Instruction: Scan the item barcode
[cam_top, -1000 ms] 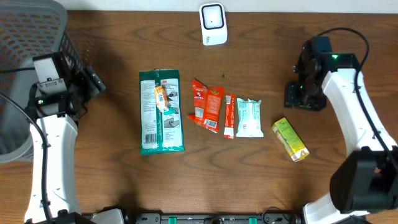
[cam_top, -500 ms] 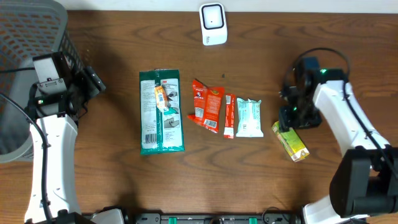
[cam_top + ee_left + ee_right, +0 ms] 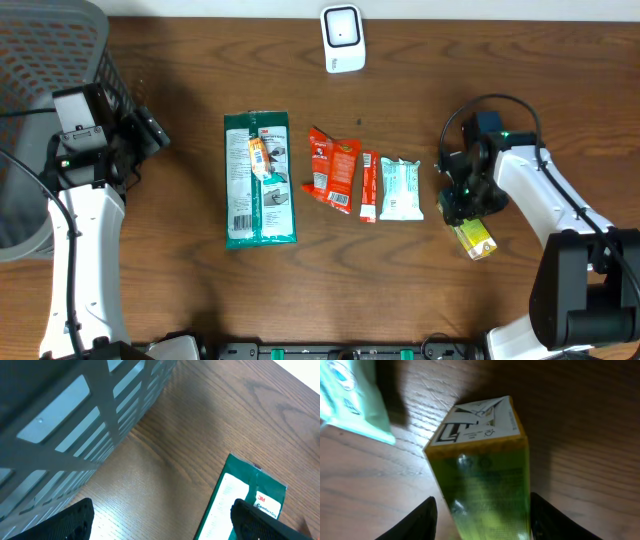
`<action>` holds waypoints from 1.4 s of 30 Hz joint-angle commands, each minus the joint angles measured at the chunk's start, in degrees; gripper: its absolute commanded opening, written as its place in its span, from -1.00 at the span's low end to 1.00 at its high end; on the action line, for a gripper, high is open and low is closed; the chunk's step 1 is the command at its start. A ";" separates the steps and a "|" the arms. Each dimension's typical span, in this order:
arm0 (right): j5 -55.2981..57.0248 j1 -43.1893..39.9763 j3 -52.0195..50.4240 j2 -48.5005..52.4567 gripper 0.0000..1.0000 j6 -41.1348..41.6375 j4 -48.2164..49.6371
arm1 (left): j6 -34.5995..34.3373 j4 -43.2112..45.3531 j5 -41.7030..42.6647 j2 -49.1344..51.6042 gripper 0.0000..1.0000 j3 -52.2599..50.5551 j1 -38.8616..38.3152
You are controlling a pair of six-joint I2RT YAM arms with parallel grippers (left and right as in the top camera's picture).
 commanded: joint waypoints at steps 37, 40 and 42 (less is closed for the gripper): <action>-0.96 0.17 -0.48 -0.68 -0.18 2.75 2.97 | -0.33 0.04 -0.94 -0.94 0.76 0.79 0.50; -1.03 0.17 -0.48 -0.68 -0.24 5.20 3.02 | -0.35 0.07 -0.94 -0.94 0.76 0.79 0.50; -0.98 0.17 -0.48 -0.68 -0.30 6.75 3.56 | -0.35 0.04 -0.94 -0.94 0.76 0.79 0.50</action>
